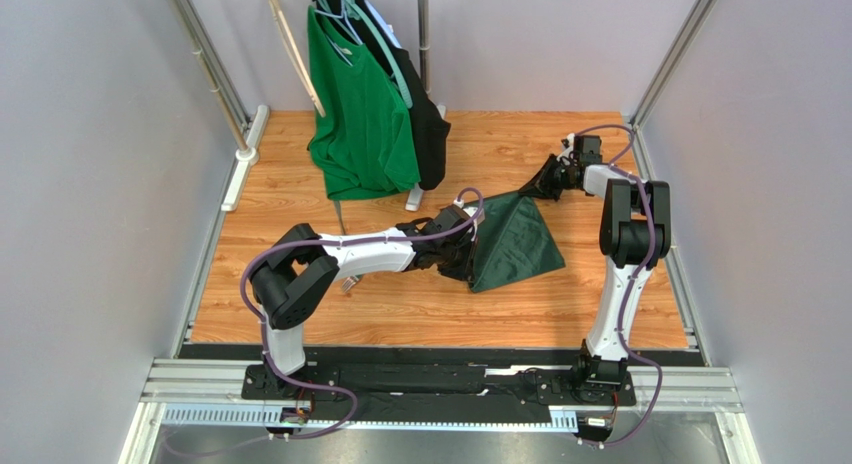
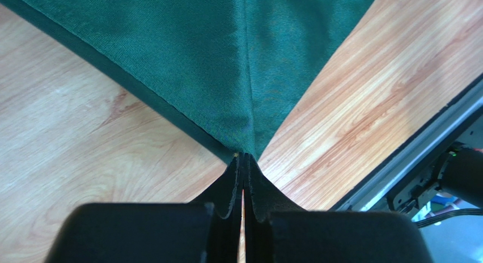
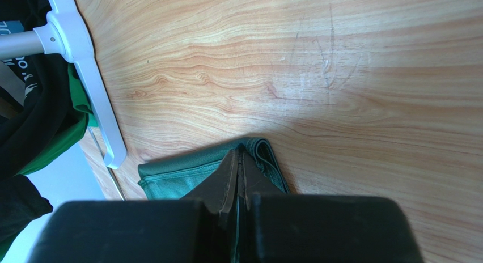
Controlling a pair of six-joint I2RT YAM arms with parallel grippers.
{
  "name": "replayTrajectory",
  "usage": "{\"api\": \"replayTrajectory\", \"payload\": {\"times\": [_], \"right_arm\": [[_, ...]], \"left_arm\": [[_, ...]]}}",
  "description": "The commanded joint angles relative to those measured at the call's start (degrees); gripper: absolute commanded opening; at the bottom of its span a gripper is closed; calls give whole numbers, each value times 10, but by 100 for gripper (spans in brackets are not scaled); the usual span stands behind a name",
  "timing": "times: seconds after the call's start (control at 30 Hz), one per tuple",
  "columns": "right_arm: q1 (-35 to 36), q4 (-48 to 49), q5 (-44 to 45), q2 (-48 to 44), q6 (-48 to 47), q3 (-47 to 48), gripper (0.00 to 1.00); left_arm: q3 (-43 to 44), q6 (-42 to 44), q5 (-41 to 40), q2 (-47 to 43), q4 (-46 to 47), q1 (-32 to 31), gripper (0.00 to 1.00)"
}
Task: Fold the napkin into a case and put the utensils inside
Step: Smooth out the upper triangle-folded napkin at the center of the board.
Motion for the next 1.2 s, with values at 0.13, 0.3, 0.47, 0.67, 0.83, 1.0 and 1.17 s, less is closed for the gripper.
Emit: {"api": "replayTrajectory", "payload": {"times": [0.13,0.3,0.47,0.67,0.83,1.0,1.17], "right_arm": [[-2,-15,24,23,-15,7,0],[-2,-16,22,25,-15,9,0],[-2,-16,20,28,-15,12,0],[-2,-17,18,29,-18,12,0],[-2,-17,17,30,-18,13,0],[-2,-17,15,30,-19,14,0],[-2,-16,16,31,-18,14,0]], "left_arm": [[-37,-30,23,36,57,-6,0],[-36,-15,17,48,51,-9,0],[-30,6,-8,-10,7,-10,0],[17,8,-34,-62,-77,-8,1],[43,4,-4,-40,-65,-4,0],[47,4,12,5,-22,-3,0],[9,-16,49,55,42,-2,0]]}}
